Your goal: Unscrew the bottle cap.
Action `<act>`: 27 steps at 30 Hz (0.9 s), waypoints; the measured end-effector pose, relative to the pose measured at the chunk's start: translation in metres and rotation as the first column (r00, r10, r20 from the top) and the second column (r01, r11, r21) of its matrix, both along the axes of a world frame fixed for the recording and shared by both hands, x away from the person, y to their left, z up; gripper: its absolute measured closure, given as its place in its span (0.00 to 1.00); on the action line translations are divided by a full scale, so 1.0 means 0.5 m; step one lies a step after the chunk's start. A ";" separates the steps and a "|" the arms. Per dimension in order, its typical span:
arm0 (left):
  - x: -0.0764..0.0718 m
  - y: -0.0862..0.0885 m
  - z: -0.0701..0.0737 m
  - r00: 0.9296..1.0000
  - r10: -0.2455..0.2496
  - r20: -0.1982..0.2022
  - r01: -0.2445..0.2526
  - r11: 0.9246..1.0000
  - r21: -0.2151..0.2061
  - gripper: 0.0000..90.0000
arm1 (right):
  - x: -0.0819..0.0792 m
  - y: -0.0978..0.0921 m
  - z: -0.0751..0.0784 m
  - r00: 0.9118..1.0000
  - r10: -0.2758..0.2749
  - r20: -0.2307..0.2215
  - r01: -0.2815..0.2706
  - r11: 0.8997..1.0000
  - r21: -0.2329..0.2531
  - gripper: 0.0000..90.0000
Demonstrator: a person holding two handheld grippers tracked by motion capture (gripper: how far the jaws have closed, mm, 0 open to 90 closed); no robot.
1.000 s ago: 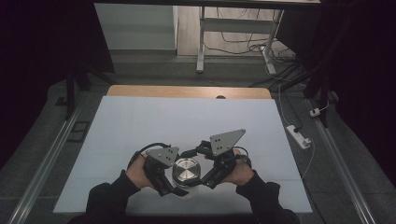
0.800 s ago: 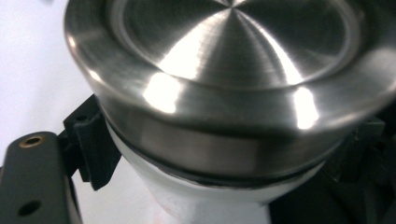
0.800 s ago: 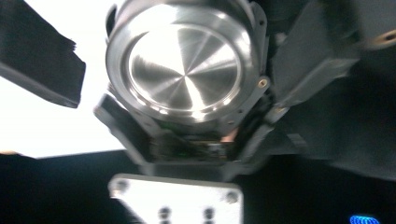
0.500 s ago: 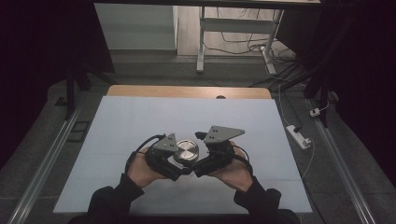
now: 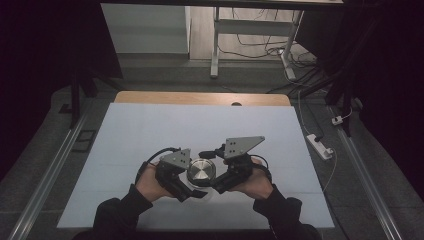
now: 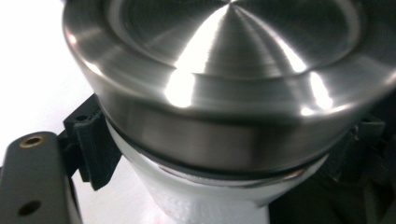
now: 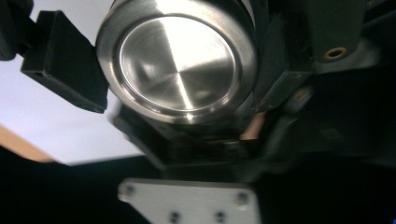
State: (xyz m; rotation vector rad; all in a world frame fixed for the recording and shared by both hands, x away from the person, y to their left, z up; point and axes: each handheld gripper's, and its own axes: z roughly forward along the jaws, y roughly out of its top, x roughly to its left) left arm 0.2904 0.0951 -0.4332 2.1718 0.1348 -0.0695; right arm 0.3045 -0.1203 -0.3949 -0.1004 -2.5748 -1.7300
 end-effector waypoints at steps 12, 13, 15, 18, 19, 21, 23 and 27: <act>-0.006 -0.001 0.003 1.000 -0.026 0.015 0.026 1.000 -0.007 0.17 | 0.001 -0.009 -0.004 0.992 0.124 -0.006 -0.123 0.991 0.056 0.20; -0.002 0.001 0.002 1.000 -0.002 0.021 0.002 1.000 0.002 0.17 | 0.002 -0.007 -0.001 0.996 0.082 -0.015 -0.082 0.995 0.051 0.13; 0.002 0.003 0.000 0.997 0.075 0.023 -0.075 0.997 0.015 0.17 | 0.003 -0.007 0.009 1.000 -0.022 -0.012 0.023 1.000 0.017 0.09; 0.008 0.003 0.001 0.983 0.182 0.030 -0.183 0.982 0.037 0.17 | -0.002 -0.003 0.016 0.986 -0.166 0.016 0.166 0.985 -0.035 0.07; 0.009 0.003 0.001 0.978 0.206 0.041 -0.208 0.977 0.044 0.17 | -0.004 0.000 0.017 0.976 -0.216 0.009 0.216 0.975 -0.045 0.07; 0.008 0.000 0.002 0.964 0.262 0.046 -0.264 0.963 0.049 0.17 | -0.010 0.010 0.014 0.956 -0.293 0.023 0.294 0.955 -0.045 0.09; 0.008 -0.002 0.003 0.954 0.296 0.051 -0.299 0.953 0.053 0.17 | -0.017 0.020 0.009 0.945 -0.326 0.041 0.327 0.944 -0.036 0.15; 0.006 0.000 0.005 0.951 0.305 0.056 -0.308 0.950 0.057 0.17 | -0.028 0.036 -0.003 0.927 -0.365 0.083 0.370 0.928 -0.050 0.20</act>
